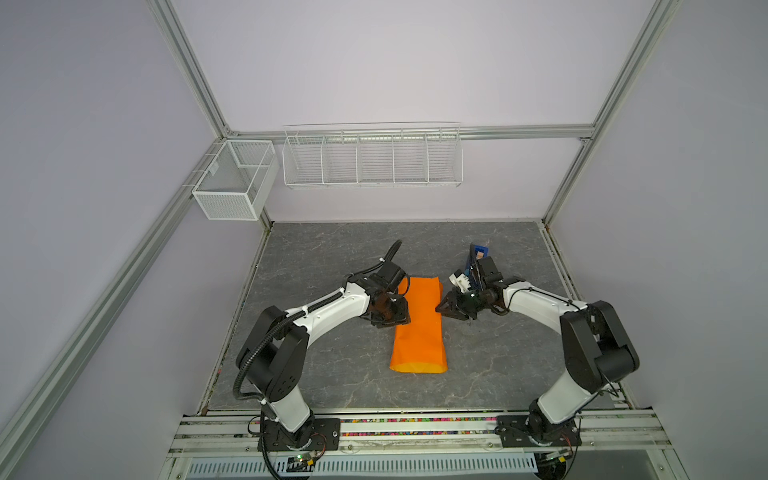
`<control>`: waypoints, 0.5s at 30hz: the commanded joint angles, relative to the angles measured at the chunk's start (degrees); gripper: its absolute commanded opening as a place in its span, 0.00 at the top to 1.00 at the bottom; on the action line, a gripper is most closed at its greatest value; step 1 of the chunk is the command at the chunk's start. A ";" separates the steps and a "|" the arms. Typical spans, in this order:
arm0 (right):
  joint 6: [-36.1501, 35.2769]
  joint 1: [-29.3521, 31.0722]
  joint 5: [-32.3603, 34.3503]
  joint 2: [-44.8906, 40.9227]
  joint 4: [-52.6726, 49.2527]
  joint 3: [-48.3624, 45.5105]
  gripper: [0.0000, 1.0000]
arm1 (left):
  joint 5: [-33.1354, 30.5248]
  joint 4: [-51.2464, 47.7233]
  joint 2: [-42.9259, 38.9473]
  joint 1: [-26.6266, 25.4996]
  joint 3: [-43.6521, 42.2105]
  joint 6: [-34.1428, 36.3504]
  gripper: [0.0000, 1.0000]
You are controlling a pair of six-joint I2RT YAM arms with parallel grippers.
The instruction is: Wrap the gift box in paper
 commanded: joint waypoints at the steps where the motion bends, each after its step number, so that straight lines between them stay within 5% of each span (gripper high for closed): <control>1: -0.07 1.02 0.43 -4.05 -3.18 -1.59 0.57 | -0.99 -1.65 1.47 -0.19 -2.08 0.23 0.47; 7: -0.47 2.39 -1.40 -3.55 -2.57 -2.19 0.54 | -0.90 -1.74 1.69 -0.19 -2.00 0.07 0.48; 15: 0.39 3.60 -1.24 -0.67 -0.02 -3.50 0.63 | -1.38 -2.00 1.54 -0.19 -2.06 0.13 0.48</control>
